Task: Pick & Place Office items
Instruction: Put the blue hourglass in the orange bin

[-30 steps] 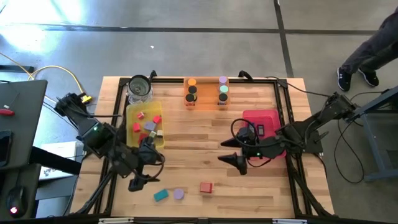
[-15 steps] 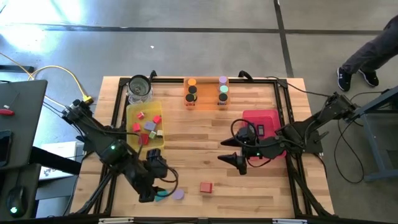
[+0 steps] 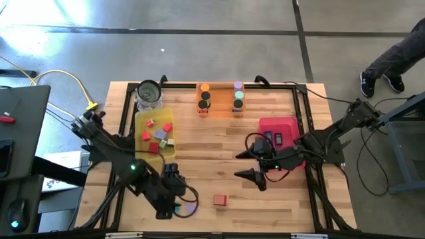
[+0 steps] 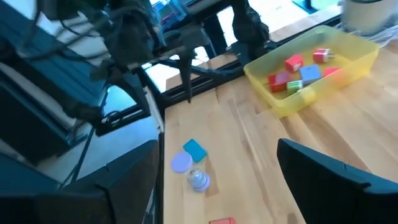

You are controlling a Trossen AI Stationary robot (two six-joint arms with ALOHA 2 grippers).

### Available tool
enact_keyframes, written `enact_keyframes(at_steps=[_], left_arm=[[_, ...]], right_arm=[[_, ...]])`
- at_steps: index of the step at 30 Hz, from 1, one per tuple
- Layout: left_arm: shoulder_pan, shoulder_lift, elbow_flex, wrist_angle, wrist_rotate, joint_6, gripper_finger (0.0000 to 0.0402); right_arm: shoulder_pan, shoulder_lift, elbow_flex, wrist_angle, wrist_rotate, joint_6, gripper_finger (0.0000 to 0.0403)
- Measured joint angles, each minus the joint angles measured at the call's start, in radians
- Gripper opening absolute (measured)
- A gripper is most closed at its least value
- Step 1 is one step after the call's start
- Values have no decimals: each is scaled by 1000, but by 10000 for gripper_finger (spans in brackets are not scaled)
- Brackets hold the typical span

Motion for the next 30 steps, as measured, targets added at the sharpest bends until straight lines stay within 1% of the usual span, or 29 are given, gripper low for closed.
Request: enact_keyframes(at_steps=[5, 7, 10, 15, 17, 21, 28, 30], left_arm=[[-37, 75, 0, 26, -5, -26, 334], [-45, 106, 0, 36, -21, -68, 334], [-49, 145, 0, 54, -30, -107, 334], [-49, 210, 0, 95, -31, -124, 334], [-49, 229, 0, 100, -31, -137, 334], [-49, 264, 0, 100, -33, -158, 334], [-47, 313, 0, 169, -46, -168, 334], [-47, 328, 0, 167, -48, -169, 334]], right_arm=[[17, 0, 0, -18, -5, -23, 316], [26, 0, 0, -23, -5, -29, 316], [38, 0, 0, -22, -5, -49, 316], [44, 0, 0, -23, -6, -54, 316], [44, 0, 0, -25, -11, -53, 316], [43, 0, 0, -25, -56, -52, 316], [44, 0, 0, -26, -77, -52, 316], [44, 0, 0, -26, -77, -53, 316]])
